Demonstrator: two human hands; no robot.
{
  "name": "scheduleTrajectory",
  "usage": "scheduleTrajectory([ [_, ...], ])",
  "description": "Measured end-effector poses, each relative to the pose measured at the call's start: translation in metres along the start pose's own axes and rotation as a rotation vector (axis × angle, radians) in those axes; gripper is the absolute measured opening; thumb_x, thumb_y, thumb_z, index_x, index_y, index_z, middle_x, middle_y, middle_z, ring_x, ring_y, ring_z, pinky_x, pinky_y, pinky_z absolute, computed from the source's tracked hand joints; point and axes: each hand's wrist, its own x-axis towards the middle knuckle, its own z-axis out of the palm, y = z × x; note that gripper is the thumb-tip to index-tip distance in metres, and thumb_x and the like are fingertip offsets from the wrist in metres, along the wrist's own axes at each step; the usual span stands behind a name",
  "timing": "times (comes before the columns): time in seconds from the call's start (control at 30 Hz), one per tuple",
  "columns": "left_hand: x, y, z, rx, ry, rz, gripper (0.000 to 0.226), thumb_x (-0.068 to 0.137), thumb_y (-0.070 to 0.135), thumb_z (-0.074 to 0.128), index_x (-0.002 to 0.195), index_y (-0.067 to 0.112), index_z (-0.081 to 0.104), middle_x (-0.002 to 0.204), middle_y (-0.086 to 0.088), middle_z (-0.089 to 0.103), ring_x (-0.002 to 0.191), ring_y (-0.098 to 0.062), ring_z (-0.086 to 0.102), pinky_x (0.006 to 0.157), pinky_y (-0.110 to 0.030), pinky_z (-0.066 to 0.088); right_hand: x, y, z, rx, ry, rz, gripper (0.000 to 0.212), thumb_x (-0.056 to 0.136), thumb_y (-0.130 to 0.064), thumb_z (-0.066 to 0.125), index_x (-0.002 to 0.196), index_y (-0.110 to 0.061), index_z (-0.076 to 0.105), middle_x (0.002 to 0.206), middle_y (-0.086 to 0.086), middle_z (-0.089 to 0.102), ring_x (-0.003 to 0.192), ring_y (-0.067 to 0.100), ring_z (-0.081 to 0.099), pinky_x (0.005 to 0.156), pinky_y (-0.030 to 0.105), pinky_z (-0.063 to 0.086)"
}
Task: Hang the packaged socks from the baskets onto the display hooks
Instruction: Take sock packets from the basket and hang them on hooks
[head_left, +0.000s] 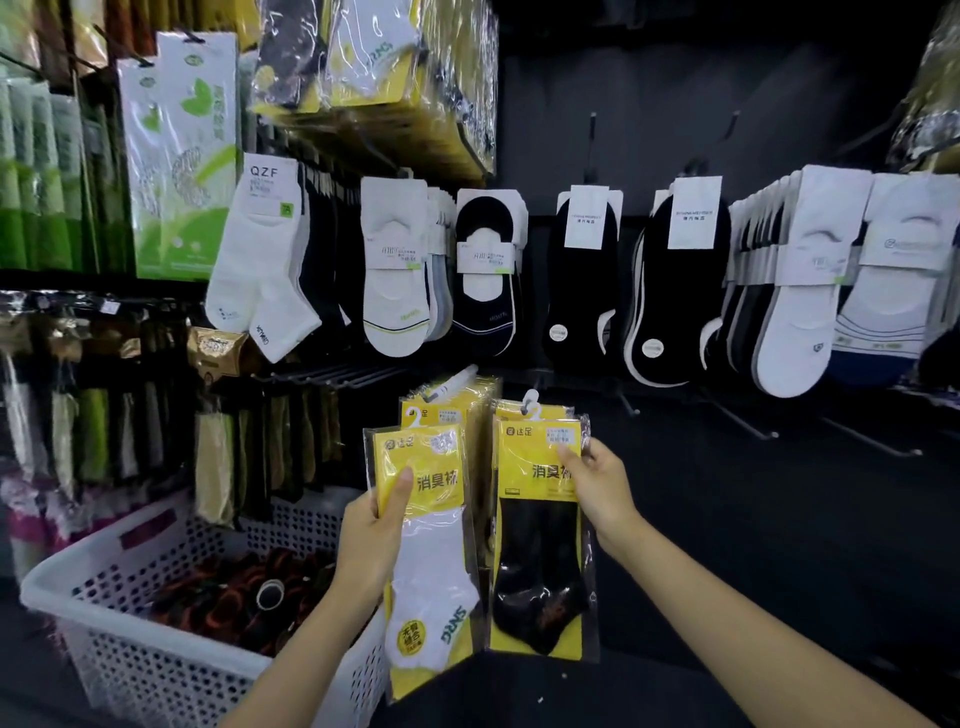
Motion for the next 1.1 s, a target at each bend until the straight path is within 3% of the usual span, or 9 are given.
scheduleTrajectory([
  [0.13,0.003,-0.008,-0.009,-0.007,0.001,-0.026,0.042,0.087,0.05,0.053,0.06,0.019,0.048,0.055,0.0,0.042,0.051,-0.011,0.04,0.053,-0.019,0.034,0.016,0.009,0.012,-0.066,0.0,0.018,0.012,0.097,-0.015,0.052,0.098,-0.02,0.063,0.104,0.004,0.071,0.096,0.018,0.068,0.087,0.034,0.054],
  [0.3,0.004,-0.012,-0.014,0.018,0.043,-0.021,0.06,0.089,0.045,0.054,0.037,0.027,0.028,0.037,0.01,0.021,0.034,-0.002,0.021,0.037,-0.012,0.018,0.036,0.025,0.019,-0.073,0.107,0.062,0.01,0.096,-0.016,0.055,0.099,-0.014,0.064,0.104,0.008,0.07,0.097,0.023,0.066,0.09,0.039,0.053],
  [0.47,0.005,-0.015,-0.013,0.017,0.023,-0.042,0.061,0.091,0.043,0.052,0.035,0.027,0.036,0.036,0.01,0.023,0.035,-0.003,0.023,0.038,-0.011,0.02,0.051,0.041,0.016,-0.137,0.322,0.158,0.022,0.083,-0.031,0.072,0.089,-0.012,0.062,0.088,-0.001,0.064,0.074,0.009,0.058,0.06,0.019,0.044],
  [0.53,0.004,-0.016,-0.011,-0.02,0.032,-0.054,0.054,0.087,0.047,0.053,0.042,0.026,0.033,0.04,0.011,0.025,0.038,-0.002,0.024,0.04,-0.011,0.022,0.052,0.048,0.01,-0.156,0.38,0.183,0.023,0.082,-0.029,0.074,0.09,-0.012,0.06,0.092,0.003,0.064,0.078,0.013,0.059,0.067,0.024,0.048],
  [0.63,0.004,-0.019,-0.006,-0.062,0.004,-0.064,0.04,0.087,0.048,0.053,0.06,0.02,0.046,0.056,0.002,0.041,0.053,-0.01,0.039,0.052,-0.017,0.031,0.043,0.054,0.0,-0.103,0.409,0.249,0.023,0.083,-0.024,0.073,0.094,-0.008,0.061,0.098,0.01,0.065,0.091,0.023,0.062,0.087,0.039,0.054],
  [0.77,-0.001,-0.015,0.011,-0.093,-0.019,-0.062,0.043,0.089,0.042,0.054,0.049,0.029,0.047,0.04,0.014,0.041,0.038,0.0,0.038,0.043,-0.009,0.029,0.016,0.045,-0.006,-0.054,0.145,0.197,0.024,0.087,-0.026,0.067,0.102,-0.008,0.062,0.101,0.009,0.065,0.087,0.017,0.063,0.078,0.03,0.057],
  [0.83,-0.005,-0.012,0.024,-0.116,-0.078,-0.081,0.032,0.091,0.038,0.055,0.063,0.025,0.064,0.056,0.015,0.066,0.052,0.003,0.06,0.048,-0.006,0.04,-0.002,0.034,-0.001,-0.066,-0.04,0.189,0.02,0.09,-0.032,0.063,0.101,-0.016,0.062,0.098,0.004,0.067,0.084,0.012,0.064,0.069,0.021,0.056],
  [0.9,-0.009,-0.008,0.037,-0.101,-0.129,-0.097,0.025,0.091,0.039,0.056,0.079,0.024,0.071,0.074,0.012,0.074,0.068,0.001,0.067,0.056,-0.009,0.047,-0.017,0.028,0.006,-0.074,-0.185,0.191,0.017,0.09,-0.035,0.061,0.1,-0.021,0.063,0.099,0.0,0.07,0.089,0.012,0.067,0.071,0.02,0.056],
  [1.1,-0.023,0.005,0.066,-0.152,-0.149,-0.089,0.016,0.091,0.03,0.057,0.082,0.024,0.068,0.071,0.018,0.072,0.067,0.006,0.066,0.053,-0.005,0.045,-0.039,0.022,0.001,0.043,-0.204,0.151,0.015,0.09,-0.019,0.064,0.102,-0.009,0.066,0.097,0.005,0.074,0.081,0.013,0.072,0.061,0.02,0.055],
])
